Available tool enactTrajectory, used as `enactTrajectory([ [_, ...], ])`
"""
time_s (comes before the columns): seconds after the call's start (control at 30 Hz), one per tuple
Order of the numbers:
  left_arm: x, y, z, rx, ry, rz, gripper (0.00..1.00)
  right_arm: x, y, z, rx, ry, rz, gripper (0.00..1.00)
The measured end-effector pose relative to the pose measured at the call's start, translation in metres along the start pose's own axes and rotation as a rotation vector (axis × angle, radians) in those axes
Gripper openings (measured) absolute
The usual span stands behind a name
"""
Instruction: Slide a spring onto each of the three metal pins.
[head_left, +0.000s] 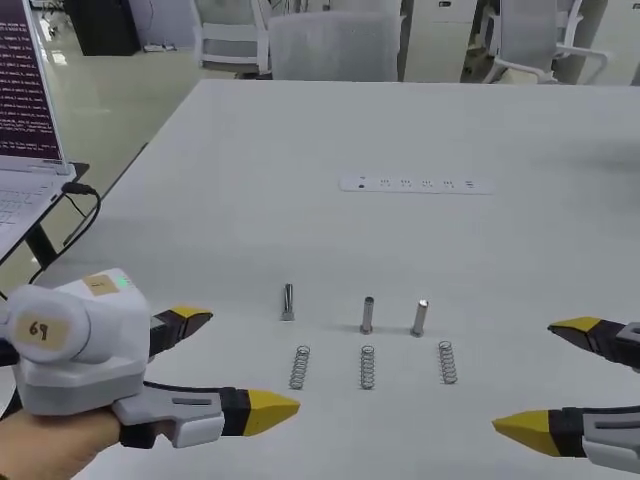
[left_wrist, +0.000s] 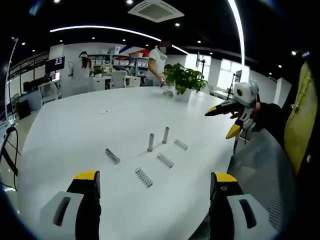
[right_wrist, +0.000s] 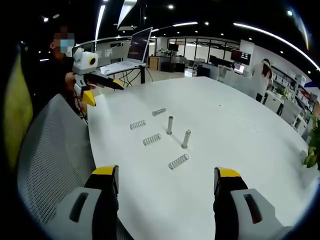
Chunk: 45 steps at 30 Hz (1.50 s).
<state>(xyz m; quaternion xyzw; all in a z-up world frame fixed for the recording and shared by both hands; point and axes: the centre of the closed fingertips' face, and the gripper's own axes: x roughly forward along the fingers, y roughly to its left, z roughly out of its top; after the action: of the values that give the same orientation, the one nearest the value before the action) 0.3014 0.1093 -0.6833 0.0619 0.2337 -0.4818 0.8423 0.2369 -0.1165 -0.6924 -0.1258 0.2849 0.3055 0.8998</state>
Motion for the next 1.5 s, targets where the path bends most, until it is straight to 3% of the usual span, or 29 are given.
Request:
enactTrajectory([
  [0.23,0.004,0.008,0.005,0.016,0.01,0.008,0.86,0.0,0.001,0.001,-0.006,0.005,0.006,0.77],
  [0.73,0.028,0.036,0.022,0.058,0.028,0.041,0.81,0.002,0.0,0.001,-0.003,0.002,0.0,0.77],
  [0.97,0.041,0.052,0.033,0.044,0.028,0.068,0.76,0.001,0.002,0.0,-0.004,0.002,0.003,0.77],
  [1.13,0.057,0.066,0.032,0.049,0.05,0.1,0.72,0.0,0.002,0.0,-0.003,0.001,0.002,0.77],
  [1.27,0.068,0.071,0.033,0.044,0.054,0.111,0.7,0.0,0.003,0.0,-0.003,0.002,0.004,0.77],
  [1.4,0.077,0.075,0.03,0.042,0.068,0.122,0.68,0.0,0.001,-0.001,-0.001,0.004,0.001,0.77],
  [1.5,0.085,0.085,0.024,0.033,0.093,0.148,0.65,0.001,0.002,-0.002,-0.002,0.007,0.003,0.77],
])
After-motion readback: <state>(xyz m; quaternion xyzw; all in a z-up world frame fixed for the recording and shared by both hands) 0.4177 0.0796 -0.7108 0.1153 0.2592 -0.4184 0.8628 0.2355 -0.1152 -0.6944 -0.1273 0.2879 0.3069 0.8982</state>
